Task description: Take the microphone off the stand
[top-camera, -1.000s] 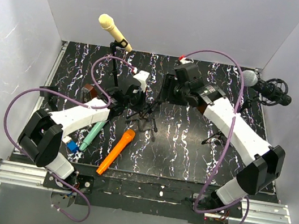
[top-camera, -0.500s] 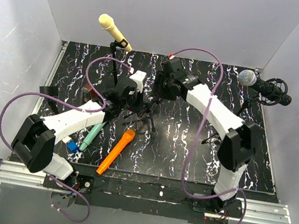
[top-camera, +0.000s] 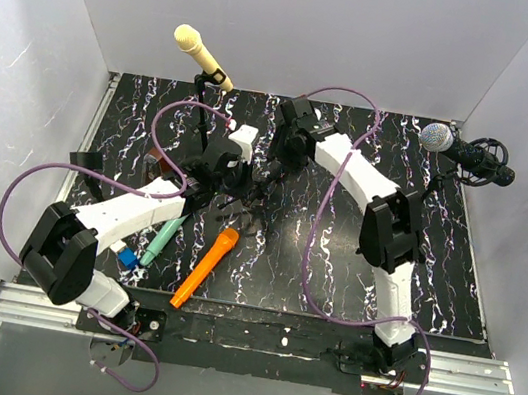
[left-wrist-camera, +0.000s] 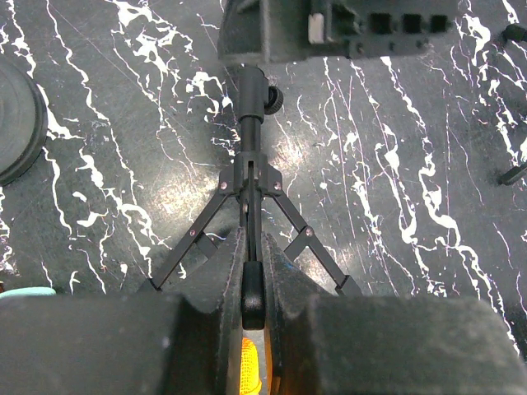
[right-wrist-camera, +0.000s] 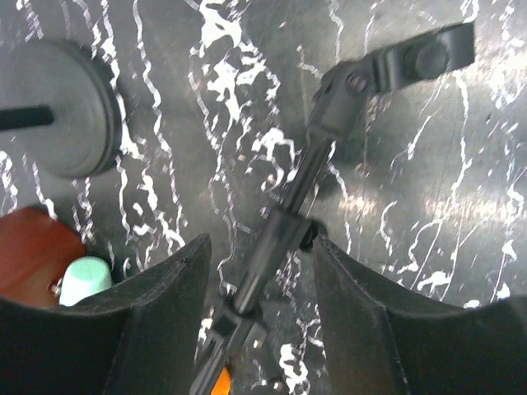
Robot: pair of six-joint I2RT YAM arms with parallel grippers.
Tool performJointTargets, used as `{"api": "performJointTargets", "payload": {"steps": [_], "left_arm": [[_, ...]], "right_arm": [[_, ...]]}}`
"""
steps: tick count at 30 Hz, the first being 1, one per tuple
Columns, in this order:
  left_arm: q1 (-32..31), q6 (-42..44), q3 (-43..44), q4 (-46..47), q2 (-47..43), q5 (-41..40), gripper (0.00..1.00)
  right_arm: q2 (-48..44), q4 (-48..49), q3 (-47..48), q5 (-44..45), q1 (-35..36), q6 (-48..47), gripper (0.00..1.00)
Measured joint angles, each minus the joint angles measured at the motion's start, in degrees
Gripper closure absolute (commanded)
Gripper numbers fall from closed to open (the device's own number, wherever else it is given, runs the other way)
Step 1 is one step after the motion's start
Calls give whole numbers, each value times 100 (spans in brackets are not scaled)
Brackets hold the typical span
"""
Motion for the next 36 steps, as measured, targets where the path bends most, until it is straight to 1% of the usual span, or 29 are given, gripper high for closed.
{"api": "performJointTargets", "payload": {"steps": [4,9,13,16,17,18,20,21,22,23,25,27,30,33,36], "left_arm": [[0,0,0,0,2,-2,100],[0,-2,0,4,24,-11,100],[0,-2,0,-2,44,-20,100],[0,0,0,-2,48,-17,100],[0,2,0,2,48,-17,100],[0,4,0,2,48,-20,100],[0,44,0,7,48,-46,100],[11,63,0,17,48,-57,100],[15,81,0,22,48,-50,97],[7,87,0,-4,48,-39,88],[-35,94,-26,-68,50,9,56],[-48,197,-31,-31,57,92,44],[-44,306,-24,46,44,166,33],[-37,457,-15,37,7,247,27],[-37,612,98,-66,-55,356,26]], "right_arm": [[433,20,273,98,-140,4,39],[798,20,310,68,-256,46,40],[962,57,310,-129,-262,164,54],[1029,146,310,-446,-260,289,57],[1040,201,310,-581,-260,334,60],[1045,249,310,-688,-260,376,67],[1051,363,308,-802,-262,420,85],[1062,422,308,-848,-286,461,96],[1075,474,308,-887,-313,540,99],[1088,520,308,-942,-339,671,99],[1110,627,321,-984,-391,914,99],[1115,647,330,-1003,-415,767,99],[1178,680,433,-988,-450,428,99],[1217,763,671,-964,-479,79,99],[1176,1204,776,-946,-564,-249,99]]}}
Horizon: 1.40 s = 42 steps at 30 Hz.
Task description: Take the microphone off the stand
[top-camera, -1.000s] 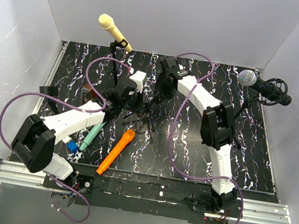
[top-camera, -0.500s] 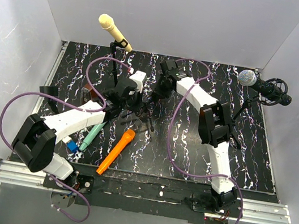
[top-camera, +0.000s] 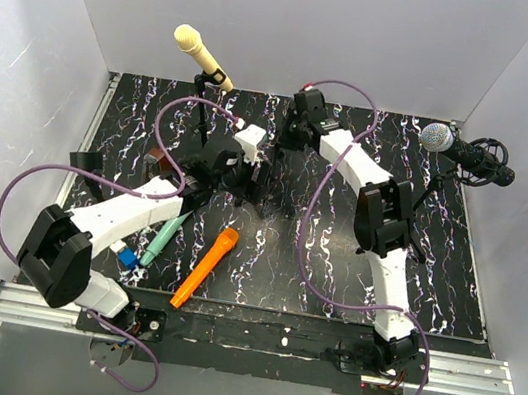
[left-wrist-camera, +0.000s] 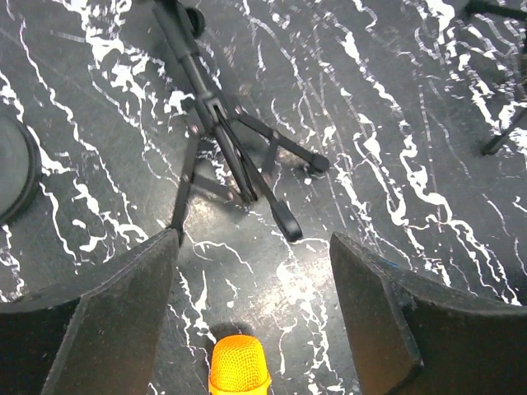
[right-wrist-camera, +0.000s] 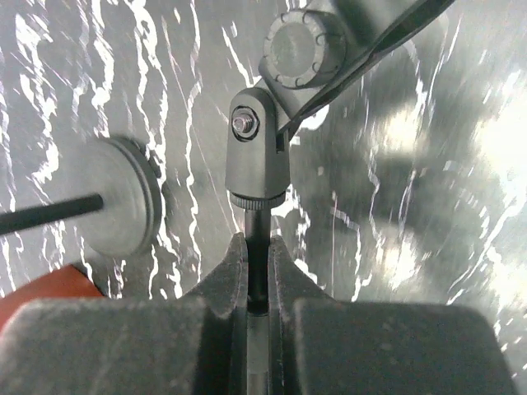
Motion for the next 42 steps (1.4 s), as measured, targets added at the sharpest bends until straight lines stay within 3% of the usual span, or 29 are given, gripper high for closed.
{"api": "performJointTargets", "payload": {"steps": [7,18,27,29,31,34,42], "left_arm": [[0,337,98,-177,-621,448,26],[0,616,387,-619,-675,538,27],[0,909,623,-914,-612,444,27],[0,914,623,-935,-603,439,27],[0,916,623,-949,-586,435,27],[0,918,623,-953,-575,389,27],[2,879,713,-1058,-575,116,18]], "right_arm": [[-472,1860,-466,94,-321,-1115,99],[-433,6061,-1104,-7,-439,-3851,99],[-245,7932,-1729,7,-564,-4520,99],[-446,8201,-2146,118,-570,-4533,88],[-656,8362,-2509,223,-579,-4533,67],[-964,8439,-3014,310,-595,-4618,52],[-1906,7681,-4391,299,-627,-4784,31]]}}
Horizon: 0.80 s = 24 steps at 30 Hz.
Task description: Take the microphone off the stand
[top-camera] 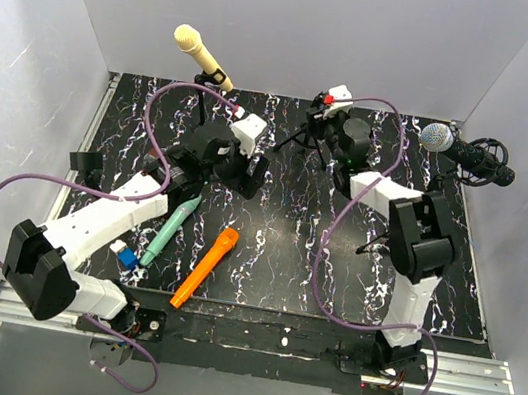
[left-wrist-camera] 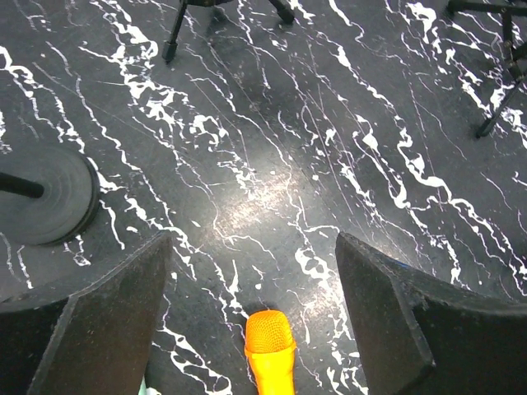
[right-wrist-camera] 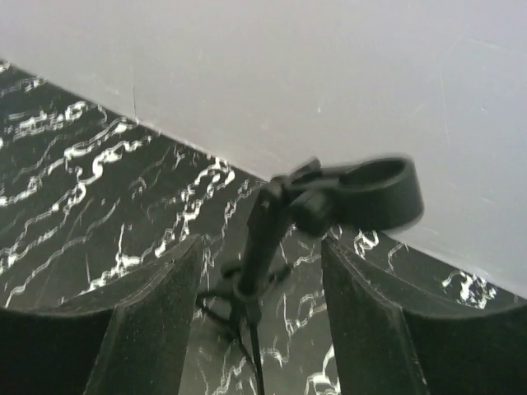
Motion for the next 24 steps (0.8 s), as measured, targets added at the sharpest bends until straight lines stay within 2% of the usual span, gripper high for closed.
{"api": "performJointTargets", "payload": {"steps": [2,4,11,18,21,24], "left_arm": [[7,-39,101,-59,0,-125,18],[28,-50,210,-114,-11,-249,17],[350,-35,715,-483,-157,-501,16],[1239,-28,940,-599,-627,-1108,14],[1740,-22,907,-179,-710,-1388,12],[2072,33,625,730,-715,-1414,12]], "right_arm": [[-387,-400,-315,-11,0,66,22],[-791,-841,-518,-72,0,166,18],[-2389,-2551,-1167,-796,79,599,14],[-3477,-4251,-1290,-2096,238,765,14],[-3663,-4913,-1152,-2363,232,791,14],[-3790,-5438,-977,-2498,232,761,14]]}}
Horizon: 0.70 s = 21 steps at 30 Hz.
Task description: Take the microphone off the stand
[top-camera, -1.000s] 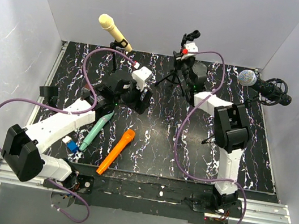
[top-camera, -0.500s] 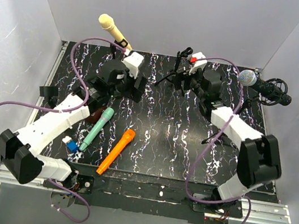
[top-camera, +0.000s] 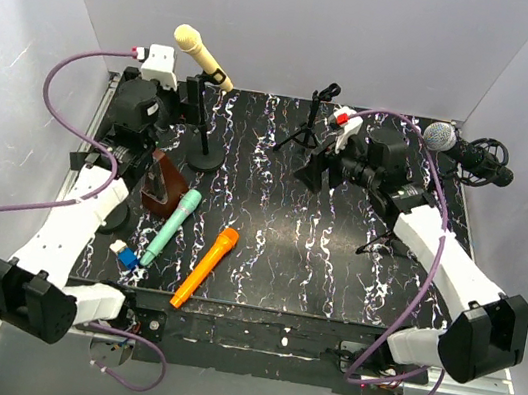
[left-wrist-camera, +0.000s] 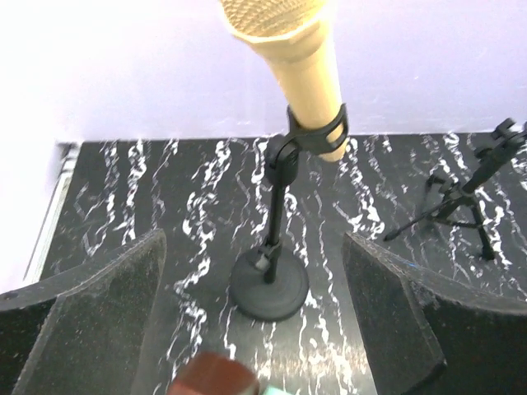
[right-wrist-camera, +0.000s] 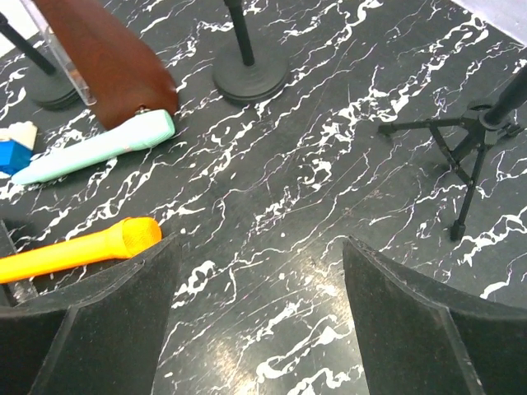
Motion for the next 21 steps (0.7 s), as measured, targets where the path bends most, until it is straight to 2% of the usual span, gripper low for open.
{"api": "performJointTargets", "payload": {"steps": [4,11,18,21], "left_arm": [[243,-2,-407,1189,240,514,12],[667,-267,-415,2732,1176,1624,17],[782,-367,-111,3528,2015,2627,27],[769,-450,61,3683,2232,2756,35]], "right_arm": [[-94,-619,326,-72,0,-136,13],[-192,-1399,837,-20,48,-553,13],[-197,-1875,1032,208,186,-885,12],[-197,-1963,1056,262,216,-986,12]]}}
